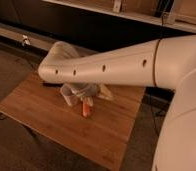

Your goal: Move the arm in a circular motion

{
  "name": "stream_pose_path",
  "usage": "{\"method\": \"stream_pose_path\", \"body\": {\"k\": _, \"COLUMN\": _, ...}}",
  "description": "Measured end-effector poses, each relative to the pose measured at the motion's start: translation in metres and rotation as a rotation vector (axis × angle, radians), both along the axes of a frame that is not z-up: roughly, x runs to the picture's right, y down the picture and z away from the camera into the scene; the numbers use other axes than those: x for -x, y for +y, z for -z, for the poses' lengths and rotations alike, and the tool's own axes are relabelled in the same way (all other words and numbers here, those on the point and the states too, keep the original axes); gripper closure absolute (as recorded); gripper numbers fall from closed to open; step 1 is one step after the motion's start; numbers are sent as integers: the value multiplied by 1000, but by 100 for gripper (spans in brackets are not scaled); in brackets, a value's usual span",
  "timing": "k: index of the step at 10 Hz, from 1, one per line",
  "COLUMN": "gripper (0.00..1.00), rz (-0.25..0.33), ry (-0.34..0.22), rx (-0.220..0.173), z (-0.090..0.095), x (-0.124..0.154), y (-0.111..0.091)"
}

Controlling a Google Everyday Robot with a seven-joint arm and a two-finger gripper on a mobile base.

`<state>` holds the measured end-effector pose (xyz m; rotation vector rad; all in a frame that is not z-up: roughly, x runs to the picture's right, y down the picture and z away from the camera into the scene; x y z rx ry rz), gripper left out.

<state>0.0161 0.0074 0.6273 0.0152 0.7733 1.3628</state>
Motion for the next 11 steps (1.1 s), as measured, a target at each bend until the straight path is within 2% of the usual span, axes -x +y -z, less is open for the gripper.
{"method": "stream_pose_path", "body": {"k": 1, "gripper": 35, "rz": 2, "ry": 27, "rx": -82, "z": -14, "x": 11, "y": -41}}
{"method": "stream_pose_path", "body": {"k": 2, "gripper": 35, "rz": 17, "ry": 46, "rx": -156, "z": -29, "x": 35, "y": -81}}
{"method": "stream_pose_path", "body": {"k": 3, "gripper": 35, "rz": 49, "ry": 48, "rx": -210, "z": -46, "x": 75, "y": -114}}
{"method": "stream_pose_path", "body": {"k": 4, "gripper": 35, "rz": 79, "ry": 39, "rx": -234, "z": -60, "x": 110, "y": -132}}
{"method": "stream_pose_path", "body": {"k": 5, "gripper": 35, "rz": 132, "ry": 0, "rx": -244, "z": -82, "x": 172, "y": -145}}
{"method": "stream_pose_path", "body": {"k": 7, "gripper": 35, "rz": 197, "ry": -95, "rx": -205, "z": -109, "x": 255, "y": -134}}
{"method": "stream_pose_path", "body": {"k": 8, "gripper": 35, "rz": 239, "ry": -181, "rx": -145, "z": -123, "x": 307, "y": -110}}
{"method": "stream_pose_path", "body": {"k": 9, "gripper": 35, "rz": 264, "ry": -241, "rx": -97, "z": -128, "x": 337, "y": -89}}
{"method": "stream_pose_path", "body": {"k": 10, "gripper": 35, "rz": 297, "ry": -330, "rx": -15, "z": -129, "x": 376, "y": -54}}
{"method": "stream_pose_path", "body": {"k": 11, "gripper": 35, "rz": 325, "ry": -411, "rx": 72, "z": -122, "x": 403, "y": -16}}
